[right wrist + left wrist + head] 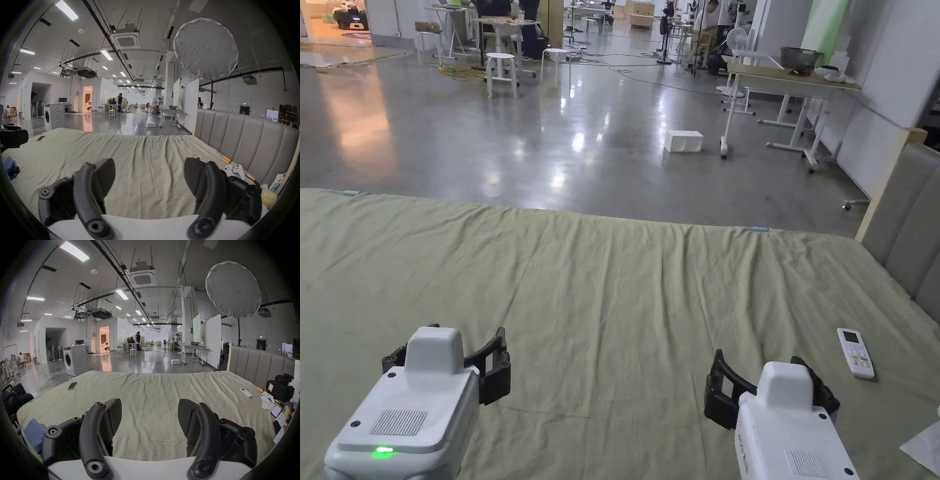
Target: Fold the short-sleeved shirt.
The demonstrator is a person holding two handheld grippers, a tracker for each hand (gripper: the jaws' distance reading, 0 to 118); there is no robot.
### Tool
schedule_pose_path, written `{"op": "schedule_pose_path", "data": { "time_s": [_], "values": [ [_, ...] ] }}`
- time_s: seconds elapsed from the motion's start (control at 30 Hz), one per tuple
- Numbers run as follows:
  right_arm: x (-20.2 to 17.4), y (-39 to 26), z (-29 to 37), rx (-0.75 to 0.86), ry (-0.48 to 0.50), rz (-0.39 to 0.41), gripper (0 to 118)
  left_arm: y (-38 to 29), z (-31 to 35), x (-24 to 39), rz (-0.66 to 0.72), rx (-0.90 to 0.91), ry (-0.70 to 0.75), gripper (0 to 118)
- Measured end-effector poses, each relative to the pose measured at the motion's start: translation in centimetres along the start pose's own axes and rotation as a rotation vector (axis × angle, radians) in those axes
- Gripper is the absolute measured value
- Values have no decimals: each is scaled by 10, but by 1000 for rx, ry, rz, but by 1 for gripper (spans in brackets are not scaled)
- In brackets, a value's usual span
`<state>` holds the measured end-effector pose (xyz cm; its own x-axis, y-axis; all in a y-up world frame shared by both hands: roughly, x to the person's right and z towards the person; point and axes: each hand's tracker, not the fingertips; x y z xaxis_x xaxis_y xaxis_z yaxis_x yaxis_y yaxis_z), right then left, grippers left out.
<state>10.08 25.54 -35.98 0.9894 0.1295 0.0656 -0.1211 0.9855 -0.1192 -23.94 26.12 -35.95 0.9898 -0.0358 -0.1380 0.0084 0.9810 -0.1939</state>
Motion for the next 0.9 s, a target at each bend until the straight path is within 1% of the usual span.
{"op": "schedule_pose_path", "data": {
  "time_s": [0.07, 0.13, 0.2, 0.3, 0.4, 0.47, 0.53, 0.63, 0.73, 0.83, 0.87, 0.9],
  "values": [
    [3, 0, 1, 7, 3, -13, 106, 0, 0, 0, -13, 6, 7, 74],
    [3, 1, 1, 11, 10, -27, 111, 0, 0, 0, -19, 5, 12, 78],
    [4, 2, 1, 14, 19, -31, 111, -1, 1, 0, -15, 12, 18, 86],
    [4, 2, 0, 11, 25, -45, 113, -1, 3, -1, -1, 24, 16, 86],
    [5, 4, -1, 0, 50, -71, 117, -1, 4, -1, -2, 24, -1, 91],
    [6, 4, 1, 27, 75, -75, 118, -1, 4, 0, -7, 22, -20, 93],
    [5, 6, 0, 18, 85, -89, 118, 1, 6, 0, -6, 22, -50, 93],
    [6, 7, -2, -18, 97, -141, 118, 3, 7, 3, -2, 32, -55, 93],
    [8, 9, -3, -22, 117, -171, 118, 5, 9, 4, -6, 45, -68, 96],
    [10, 13, -2, -24, 147, -203, 118, 7, 11, 5, -10, 64, -68, 97],
    [10, 13, -2, -47, 155, -237, 118, 8, 11, 5, -9, 67, -65, 97],
    [10, 15, -1, -59, 144, -239, 118, 8, 11, 5, -4, 72, -64, 97]
  ]
}}
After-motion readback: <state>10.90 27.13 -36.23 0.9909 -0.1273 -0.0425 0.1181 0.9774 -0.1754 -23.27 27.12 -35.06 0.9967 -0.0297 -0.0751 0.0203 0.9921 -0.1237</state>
